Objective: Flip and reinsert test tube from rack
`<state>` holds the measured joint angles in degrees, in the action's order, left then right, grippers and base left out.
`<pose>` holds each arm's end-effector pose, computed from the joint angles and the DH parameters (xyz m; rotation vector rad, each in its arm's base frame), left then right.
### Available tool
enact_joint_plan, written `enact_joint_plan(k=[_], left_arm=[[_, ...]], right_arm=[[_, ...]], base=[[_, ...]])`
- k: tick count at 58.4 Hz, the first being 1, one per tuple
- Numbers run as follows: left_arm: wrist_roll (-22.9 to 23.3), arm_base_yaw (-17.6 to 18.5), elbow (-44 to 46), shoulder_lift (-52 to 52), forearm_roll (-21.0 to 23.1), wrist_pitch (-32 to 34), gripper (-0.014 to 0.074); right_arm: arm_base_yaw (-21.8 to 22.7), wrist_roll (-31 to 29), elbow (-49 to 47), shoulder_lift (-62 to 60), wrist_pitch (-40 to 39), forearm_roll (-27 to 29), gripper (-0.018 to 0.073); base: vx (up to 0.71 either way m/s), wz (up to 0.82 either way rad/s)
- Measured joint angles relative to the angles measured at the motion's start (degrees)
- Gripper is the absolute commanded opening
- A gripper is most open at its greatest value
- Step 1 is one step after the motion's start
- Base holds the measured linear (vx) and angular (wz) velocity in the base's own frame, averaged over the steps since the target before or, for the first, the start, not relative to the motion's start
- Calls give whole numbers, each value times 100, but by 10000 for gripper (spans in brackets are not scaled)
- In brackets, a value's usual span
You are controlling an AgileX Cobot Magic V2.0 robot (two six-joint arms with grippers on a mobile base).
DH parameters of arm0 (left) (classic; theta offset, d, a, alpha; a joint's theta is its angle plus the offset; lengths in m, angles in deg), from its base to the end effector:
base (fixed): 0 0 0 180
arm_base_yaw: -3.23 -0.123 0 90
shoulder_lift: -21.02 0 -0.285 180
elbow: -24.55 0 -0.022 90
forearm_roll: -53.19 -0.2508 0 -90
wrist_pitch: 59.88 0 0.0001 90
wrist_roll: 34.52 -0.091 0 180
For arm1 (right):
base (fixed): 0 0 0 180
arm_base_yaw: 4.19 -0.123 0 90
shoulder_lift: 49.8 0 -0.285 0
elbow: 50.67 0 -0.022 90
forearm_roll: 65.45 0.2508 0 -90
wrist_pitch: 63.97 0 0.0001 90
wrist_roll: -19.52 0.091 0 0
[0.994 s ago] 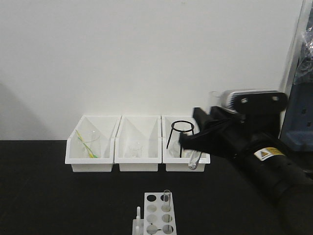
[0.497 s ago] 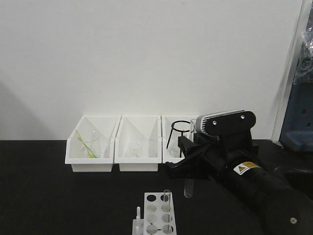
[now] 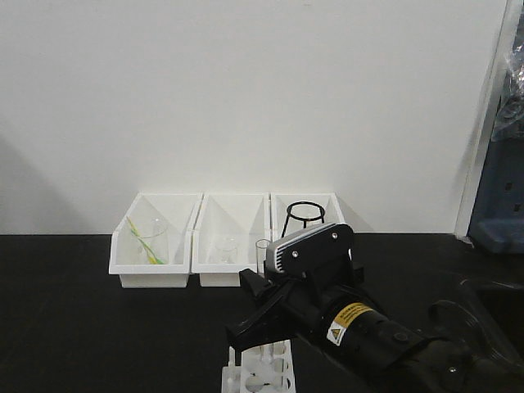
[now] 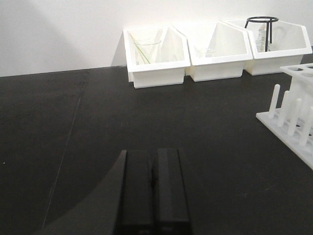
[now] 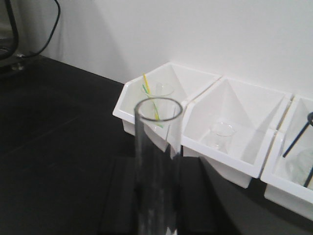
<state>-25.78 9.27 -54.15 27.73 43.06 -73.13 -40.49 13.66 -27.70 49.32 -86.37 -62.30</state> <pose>0.0552 -0.0021 0.1848 0.0776 1.7167 -0.0289 0.2905 0.2110 0.2743 -0.5757 1.6610 0.4078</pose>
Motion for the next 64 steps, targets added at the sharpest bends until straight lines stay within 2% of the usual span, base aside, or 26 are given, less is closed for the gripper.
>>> enact_joint_plan(k=[5,9,18,22,35,47,64], left_arm=[[0,0,0,0,0,0,-7],[0,0,0,0,0,0,-7],[0,0,0,0,0,0,-7],[0,0,0,0,0,0,-7],[0,0,0,0,0,0,-7],[0,0,0,0,0,0,-7],[0,0,0,0,0,0,-7]], right_arm=[[0,352,94,50,-279,-487,-11],[0,464,356,50,-891,-731,-11],[0,516,1279,50,-2670,-847,-11],[0,516,1541,50,-3032,-858,-11],[0,545,1637,24,-3145,-919,-11],[0,659,1637,11,-2705,-1058,-11],[0,527,1637,72,-2701,-1244,-11]], base=[[0,0],[0,0],[0,0],[0,0],[0,0],[0,0],[0,0]])
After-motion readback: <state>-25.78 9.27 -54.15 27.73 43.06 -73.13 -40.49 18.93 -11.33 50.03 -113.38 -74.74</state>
